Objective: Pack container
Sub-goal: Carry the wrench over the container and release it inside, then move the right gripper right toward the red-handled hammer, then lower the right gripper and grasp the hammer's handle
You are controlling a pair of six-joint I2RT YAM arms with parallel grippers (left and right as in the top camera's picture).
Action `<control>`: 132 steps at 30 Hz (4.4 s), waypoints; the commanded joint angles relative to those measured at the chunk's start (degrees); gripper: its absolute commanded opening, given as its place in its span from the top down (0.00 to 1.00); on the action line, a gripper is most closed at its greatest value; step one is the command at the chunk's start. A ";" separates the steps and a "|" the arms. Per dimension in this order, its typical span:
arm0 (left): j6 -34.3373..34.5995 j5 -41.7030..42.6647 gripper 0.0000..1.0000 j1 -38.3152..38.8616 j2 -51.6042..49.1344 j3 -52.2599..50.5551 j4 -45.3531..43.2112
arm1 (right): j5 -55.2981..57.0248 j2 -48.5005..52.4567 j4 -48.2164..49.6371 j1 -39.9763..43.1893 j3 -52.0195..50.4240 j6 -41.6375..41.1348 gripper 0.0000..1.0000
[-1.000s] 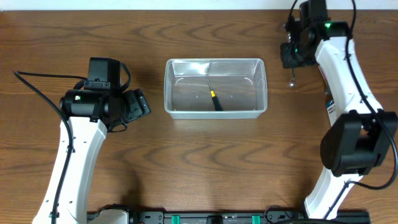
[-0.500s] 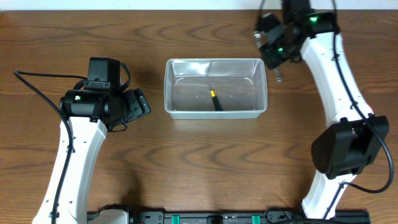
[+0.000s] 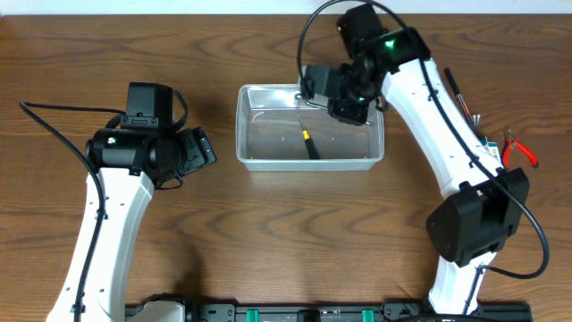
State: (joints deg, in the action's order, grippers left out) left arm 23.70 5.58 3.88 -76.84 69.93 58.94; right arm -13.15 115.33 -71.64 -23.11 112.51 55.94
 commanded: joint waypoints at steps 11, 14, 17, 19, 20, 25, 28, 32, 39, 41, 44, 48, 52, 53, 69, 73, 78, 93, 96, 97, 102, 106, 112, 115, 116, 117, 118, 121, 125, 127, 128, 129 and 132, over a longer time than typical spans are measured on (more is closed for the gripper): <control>-0.98 -0.74 0.13 0.11 -0.33 -0.35 0.11 | -4.09 7.78 2.23 -0.57 0.98 4.13 0.99; -1.01 -0.74 0.13 0.11 -0.33 -0.35 0.13 | -4.07 10.23 3.17 -0.55 0.98 4.04 0.99; -1.01 -0.74 0.13 0.11 -0.33 -0.35 0.13 | -4.09 11.58 4.52 -0.55 0.98 2.62 0.99; -1.01 -0.74 0.13 0.11 -0.33 -0.35 0.13 | -4.09 12.33 5.53 -0.55 0.98 1.62 0.99; -0.98 -0.74 0.13 0.11 -0.33 -0.35 0.13 | -4.13 12.59 5.77 -0.55 0.98 1.46 0.99; -1.01 -0.74 0.13 0.11 -0.33 -0.35 0.15 | -4.26 14.29 6.05 -0.52 0.98 1.25 0.93; -1.01 -0.74 0.13 0.11 -0.33 -0.35 0.15 | -4.24 15.45 6.12 -0.52 0.98 -1.36 0.60; -1.01 -0.74 0.13 0.11 -0.33 -0.35 0.15 | -4.24 15.74 6.47 -0.48 0.98 -2.47 0.30; -1.01 -0.74 0.13 0.11 -0.33 -0.35 0.13 | -4.00 13.46 8.22 -0.44 1.09 -6.27 0.24; -1.01 -0.74 0.13 0.11 -0.33 -0.35 0.13 | -3.52 11.56 8.24 -0.44 1.11 -6.58 0.25; -1.01 -0.74 0.13 0.11 -0.33 -0.35 0.13 | -0.79 7.06 8.74 -0.44 1.20 -9.70 0.24; -1.01 -0.74 0.13 0.11 -0.33 -0.35 0.13 | 12.70 0.20 8.46 -0.28 1.18 -16.26 0.14; -0.98 -0.74 0.13 0.11 -0.33 -0.35 0.13 | 21.75 -6.10 5.03 1.51 1.18 -19.28 0.07; -0.98 -0.74 0.13 0.11 -0.33 -0.35 0.11 | 22.18 -7.45 3.69 2.29 1.18 -19.34 0.07; -0.98 -0.72 0.13 0.11 -0.33 -0.35 0.15 | 21.29 -11.10 -6.58 22.53 1.16 -46.07 0.11; -0.98 -0.72 0.13 0.11 -0.33 -0.35 0.15 | 21.29 -11.10 -8.63 27.34 1.16 -46.07 0.07; -0.98 -0.72 0.13 0.11 -0.33 -0.35 -0.11 | 21.27 -10.43 -9.14 32.59 0.94 -46.03 0.07; -0.98 -0.72 0.13 0.11 -0.33 -0.35 -0.92 | 21.27 3.48 -2.54 35.47 0.94 -40.98 0.05; -0.98 -0.72 0.13 0.11 -0.33 -0.35 -0.87 | 21.22 6.51 -0.79 35.47 0.94 -42.23 0.07; -0.96 -0.72 0.13 0.11 -0.33 -0.35 -0.87 | 20.83 7.34 -0.55 35.47 0.94 -42.18 0.08; -0.96 -0.72 0.13 0.11 -0.33 -0.35 -0.70 | 20.22 11.80 0.76 35.47 0.94 -42.21 0.09; -0.96 -0.72 0.13 0.11 -0.33 -0.35 -0.04 | 20.20 14.29 2.05 35.47 0.94 -42.47 0.12; -0.96 -0.72 0.13 0.11 -0.33 -0.35 0.17 | 19.87 16.76 3.54 35.85 0.94 -44.17 0.15; -0.96 -0.72 0.13 0.11 -0.33 -0.35 0.17 | 19.71 17.73 3.80 36.17 0.94 -44.13 0.14; -0.96 -0.72 0.13 0.11 -0.33 -0.35 0.17 | 19.71 18.01 3.78 36.24 0.94 -44.13 0.15; -0.96 -0.72 0.13 0.11 -0.33 -0.35 0.17 | 19.71 18.38 3.76 36.35 0.94 -44.13 0.14; -0.96 -0.72 0.13 0.11 -0.33 -0.35 0.17 | 19.71 18.62 3.76 36.41 0.94 -44.13 0.14; -0.96 -0.72 0.13 0.11 -0.33 -0.35 0.15 | 19.67 19.47 3.69 36.70 0.94 -44.15 0.16; -0.98 -0.72 0.13 0.11 -0.33 -0.35 0.15 | 19.54 19.93 3.54 37.44 0.87 -44.15 0.20; -0.96 -0.72 0.13 0.11 -0.33 -0.35 0.15 | 19.54 19.93 3.30 37.88 0.87 -44.13 0.20; -0.96 -0.72 0.13 0.11 -0.33 -0.35 0.15 | 19.54 19.93 3.13 38.12 0.85 -44.15 0.20; -0.96 -0.72 0.13 0.11 -0.33 -0.35 0.15 | 19.54 19.93 3.06 38.32 0.79 -44.15 0.21; -0.96 -0.72 0.13 0.11 -0.33 -0.35 0.15 | 18.49 19.93 3.13 38.95 0.31 -44.13 0.22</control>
State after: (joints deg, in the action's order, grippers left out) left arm 23.70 5.56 3.88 -76.84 69.87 58.76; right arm 6.72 134.85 -68.38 15.00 113.47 12.45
